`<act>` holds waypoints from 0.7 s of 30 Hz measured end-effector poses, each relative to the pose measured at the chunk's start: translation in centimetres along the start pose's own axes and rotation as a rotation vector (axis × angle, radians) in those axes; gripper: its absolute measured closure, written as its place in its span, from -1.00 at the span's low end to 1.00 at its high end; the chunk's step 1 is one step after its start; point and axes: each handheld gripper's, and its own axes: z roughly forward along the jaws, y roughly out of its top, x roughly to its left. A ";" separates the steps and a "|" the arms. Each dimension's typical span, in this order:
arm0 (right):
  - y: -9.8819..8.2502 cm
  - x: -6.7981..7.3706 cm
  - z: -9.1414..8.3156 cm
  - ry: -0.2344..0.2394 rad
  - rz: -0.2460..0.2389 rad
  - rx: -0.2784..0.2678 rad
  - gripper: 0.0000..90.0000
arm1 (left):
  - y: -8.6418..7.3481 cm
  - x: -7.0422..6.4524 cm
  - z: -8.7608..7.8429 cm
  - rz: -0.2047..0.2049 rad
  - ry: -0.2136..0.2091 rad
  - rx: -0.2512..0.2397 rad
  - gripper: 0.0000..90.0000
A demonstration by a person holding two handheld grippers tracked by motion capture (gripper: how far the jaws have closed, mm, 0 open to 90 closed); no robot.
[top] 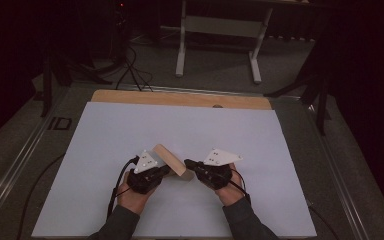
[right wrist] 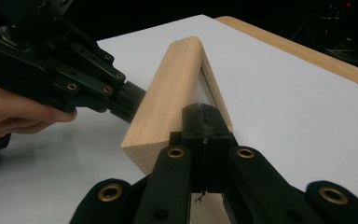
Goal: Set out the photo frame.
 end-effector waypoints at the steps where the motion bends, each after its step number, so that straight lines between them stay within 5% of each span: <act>1: 0.0 0.1 0.0 0.002 -0.003 0.000 0.99 | 0.0 0.0 0.0 -0.001 0.001 0.000 0.99; 21: -0.1 0.9 0.7 0.028 -0.029 0.031 0.99 | 0.0 1.3 0.2 -0.057 -0.008 -0.019 0.99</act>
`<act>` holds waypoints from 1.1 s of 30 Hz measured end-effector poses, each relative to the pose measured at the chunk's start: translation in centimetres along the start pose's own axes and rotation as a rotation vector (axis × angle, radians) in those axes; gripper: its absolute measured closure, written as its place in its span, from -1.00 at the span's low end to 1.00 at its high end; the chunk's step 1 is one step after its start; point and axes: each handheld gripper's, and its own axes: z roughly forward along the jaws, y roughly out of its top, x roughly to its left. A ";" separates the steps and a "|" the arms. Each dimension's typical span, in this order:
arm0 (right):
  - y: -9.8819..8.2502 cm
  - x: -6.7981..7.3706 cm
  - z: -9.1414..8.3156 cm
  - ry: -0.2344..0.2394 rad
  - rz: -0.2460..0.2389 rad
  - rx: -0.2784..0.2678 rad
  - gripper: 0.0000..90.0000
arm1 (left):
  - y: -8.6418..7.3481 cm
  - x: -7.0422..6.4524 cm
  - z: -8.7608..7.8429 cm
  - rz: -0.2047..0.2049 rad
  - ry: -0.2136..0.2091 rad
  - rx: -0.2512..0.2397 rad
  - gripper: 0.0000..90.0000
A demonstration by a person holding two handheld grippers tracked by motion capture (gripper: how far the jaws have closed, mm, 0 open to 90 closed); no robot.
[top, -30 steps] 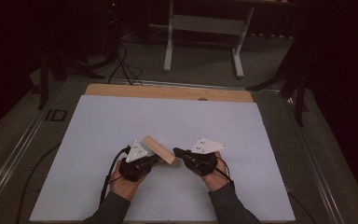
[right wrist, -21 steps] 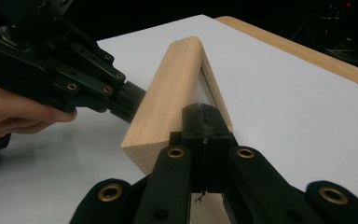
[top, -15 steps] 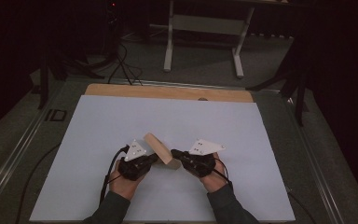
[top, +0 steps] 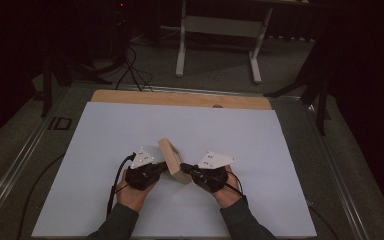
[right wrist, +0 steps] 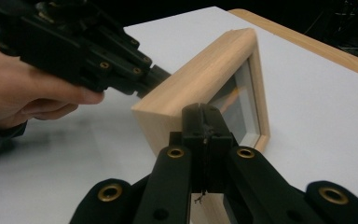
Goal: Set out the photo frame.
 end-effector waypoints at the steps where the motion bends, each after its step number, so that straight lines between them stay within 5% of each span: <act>1: 0.0 0.1 0.1 0.004 -0.001 0.003 0.99 | 0.0 0.1 0.0 -0.001 0.001 -0.001 0.99; 16: 0.2 1.1 0.7 0.021 -0.018 0.006 0.99 | 0.1 0.3 0.1 -0.019 0.038 -0.007 0.97; 28: 0.2 0.7 0.4 0.014 -0.020 -0.001 0.86 | 0.2 1.1 -0.6 -0.060 0.113 -0.019 0.54; 33: 0.3 0.2 0.0 0.000 -0.009 -0.012 0.70 | 0.4 1.4 -1.3 -0.078 0.108 -0.044 0.38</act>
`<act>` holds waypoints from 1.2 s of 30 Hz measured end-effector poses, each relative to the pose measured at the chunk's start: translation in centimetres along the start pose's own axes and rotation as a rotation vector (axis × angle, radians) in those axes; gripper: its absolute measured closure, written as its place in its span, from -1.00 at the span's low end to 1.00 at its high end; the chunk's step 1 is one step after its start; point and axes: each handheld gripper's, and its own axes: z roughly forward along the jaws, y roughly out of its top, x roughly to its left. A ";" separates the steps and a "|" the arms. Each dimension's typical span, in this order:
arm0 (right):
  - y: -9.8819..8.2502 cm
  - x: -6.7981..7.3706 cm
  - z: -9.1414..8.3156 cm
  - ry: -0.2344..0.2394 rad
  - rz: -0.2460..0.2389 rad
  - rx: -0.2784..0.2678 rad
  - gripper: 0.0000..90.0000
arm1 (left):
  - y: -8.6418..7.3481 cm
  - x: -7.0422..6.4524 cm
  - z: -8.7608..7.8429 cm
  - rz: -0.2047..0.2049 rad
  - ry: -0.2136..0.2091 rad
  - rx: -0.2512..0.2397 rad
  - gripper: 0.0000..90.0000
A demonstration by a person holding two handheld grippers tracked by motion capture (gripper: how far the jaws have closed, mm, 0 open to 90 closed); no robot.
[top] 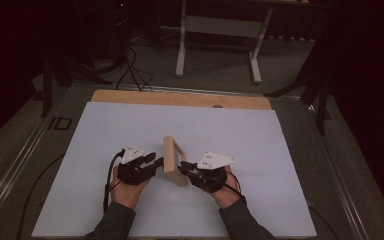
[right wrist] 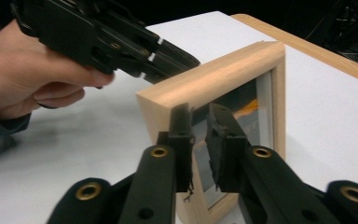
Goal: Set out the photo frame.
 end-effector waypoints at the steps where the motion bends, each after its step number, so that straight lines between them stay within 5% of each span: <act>1: 0.0 0.0 0.0 0.000 0.000 0.000 0.70 | 0.1 0.0 -0.1 -0.001 -0.002 -0.004 0.38; 13: 0.0 -1.0 -0.6 -0.030 0.028 -0.005 0.45 | 1.2 -0.1 -1.8 -0.018 0.023 -0.056 0.08; 21: 0.0 -1.2 -0.8 -0.039 0.032 -0.004 0.40 | 1.8 -0.9 -1.9 -0.027 0.008 -0.031 -0.29; 36: 0.1 -1.5 -1.0 -0.044 0.040 -0.008 0.30 | 2.3 -3.5 -1.1 0.005 -0.010 -0.009 -0.58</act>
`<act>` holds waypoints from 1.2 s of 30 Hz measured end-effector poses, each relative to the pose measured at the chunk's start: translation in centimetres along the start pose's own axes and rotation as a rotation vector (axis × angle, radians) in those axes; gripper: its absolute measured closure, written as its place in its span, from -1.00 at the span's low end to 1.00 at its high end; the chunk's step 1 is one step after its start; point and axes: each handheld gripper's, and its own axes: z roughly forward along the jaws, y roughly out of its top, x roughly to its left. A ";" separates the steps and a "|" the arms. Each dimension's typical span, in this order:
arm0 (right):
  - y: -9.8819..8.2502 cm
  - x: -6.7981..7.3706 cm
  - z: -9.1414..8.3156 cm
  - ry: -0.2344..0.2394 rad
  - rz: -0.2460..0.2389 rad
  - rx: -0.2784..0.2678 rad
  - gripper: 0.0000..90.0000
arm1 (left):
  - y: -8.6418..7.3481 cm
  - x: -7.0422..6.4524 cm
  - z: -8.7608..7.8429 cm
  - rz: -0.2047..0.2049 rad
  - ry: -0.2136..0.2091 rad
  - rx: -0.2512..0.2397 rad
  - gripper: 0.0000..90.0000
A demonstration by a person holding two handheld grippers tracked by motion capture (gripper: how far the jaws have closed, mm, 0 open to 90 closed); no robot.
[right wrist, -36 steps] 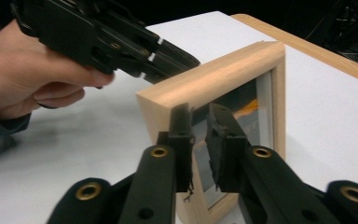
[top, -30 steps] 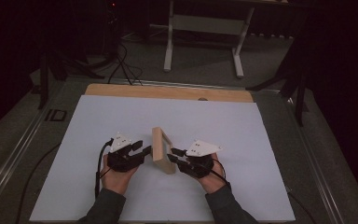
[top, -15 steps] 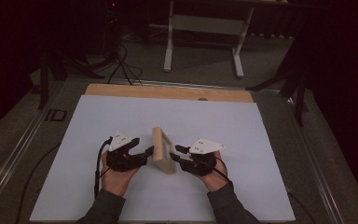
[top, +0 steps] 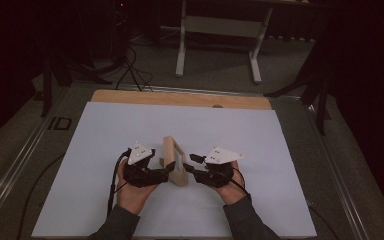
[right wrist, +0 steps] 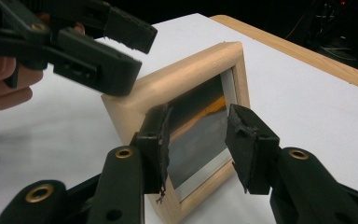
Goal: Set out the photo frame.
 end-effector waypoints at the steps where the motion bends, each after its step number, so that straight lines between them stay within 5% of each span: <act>1: 0.0 0.0 0.0 0.000 -0.001 -0.001 0.29 | 0.0 -0.1 0.1 -0.002 -0.006 0.005 -0.59; 23: 0.1 -0.4 -0.4 -0.015 0.003 -0.010 0.22 | -0.8 -0.6 2.2 -0.027 -0.017 0.076 -0.49; 36: 0.1 -0.4 -0.5 -0.022 0.000 -0.009 0.22 | -0.9 -0.4 2.4 -0.042 -0.056 0.084 -0.25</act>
